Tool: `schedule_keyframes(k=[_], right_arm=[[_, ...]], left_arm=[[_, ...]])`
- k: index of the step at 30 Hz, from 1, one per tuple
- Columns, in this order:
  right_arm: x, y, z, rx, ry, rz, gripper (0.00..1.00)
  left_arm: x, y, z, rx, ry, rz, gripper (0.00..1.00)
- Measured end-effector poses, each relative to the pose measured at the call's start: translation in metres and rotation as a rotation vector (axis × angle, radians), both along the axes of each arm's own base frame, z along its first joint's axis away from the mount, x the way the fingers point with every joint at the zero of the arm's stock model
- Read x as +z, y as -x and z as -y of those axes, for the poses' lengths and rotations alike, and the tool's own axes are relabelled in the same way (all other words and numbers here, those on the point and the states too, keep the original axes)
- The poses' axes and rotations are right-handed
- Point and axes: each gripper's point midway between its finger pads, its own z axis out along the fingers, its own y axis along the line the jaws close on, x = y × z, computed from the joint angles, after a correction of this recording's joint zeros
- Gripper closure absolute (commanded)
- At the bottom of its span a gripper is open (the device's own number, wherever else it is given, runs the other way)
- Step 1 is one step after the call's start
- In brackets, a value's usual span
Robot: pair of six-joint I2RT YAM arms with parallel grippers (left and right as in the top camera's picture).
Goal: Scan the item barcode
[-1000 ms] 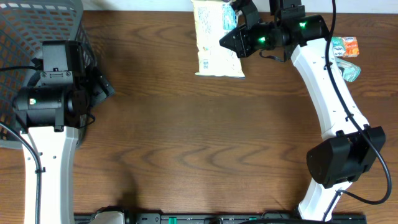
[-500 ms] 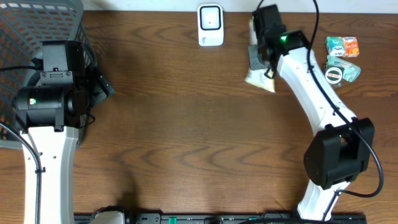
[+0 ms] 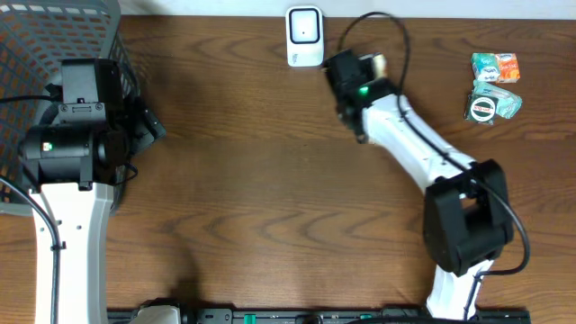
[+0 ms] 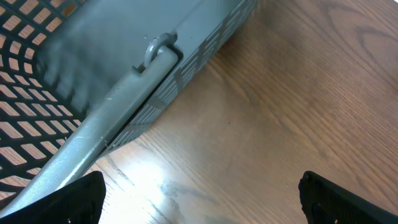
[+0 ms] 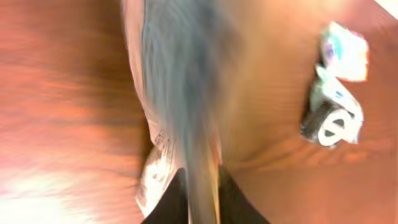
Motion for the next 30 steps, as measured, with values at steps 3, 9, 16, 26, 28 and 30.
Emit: schedule_keyframes(k=[3,9,16,26,28,30], right_arm=[[-0.007,0.011,-0.042,0.126,0.016,-0.030,0.62],[-0.026,0.038,-0.104,0.267,-0.045,-0.094,0.47],[-0.006,0.052,-0.147,0.266,-0.243,-0.137,0.24],[0.017,-0.012,-0.060,0.062,-0.439,-0.105,0.16],[0.004,-0.013,-0.058,0.092,-0.472,-0.150,0.15],[-0.022,-0.009,-0.064,0.128,-0.493,-0.216,0.15]], left_arm=[[0.000,0.000,0.000,0.000,0.000,0.000,0.03],[0.000,0.000,0.000,0.000,0.000,0.000,0.02],[0.000,0.000,0.000,0.000,0.000,0.000,0.02],[0.000,0.000,0.000,0.000,0.000,0.000,0.02],[0.000,0.000,0.000,0.000,0.000,0.000,0.02],[0.000,0.000,0.000,0.000,0.000,0.000,0.02]])
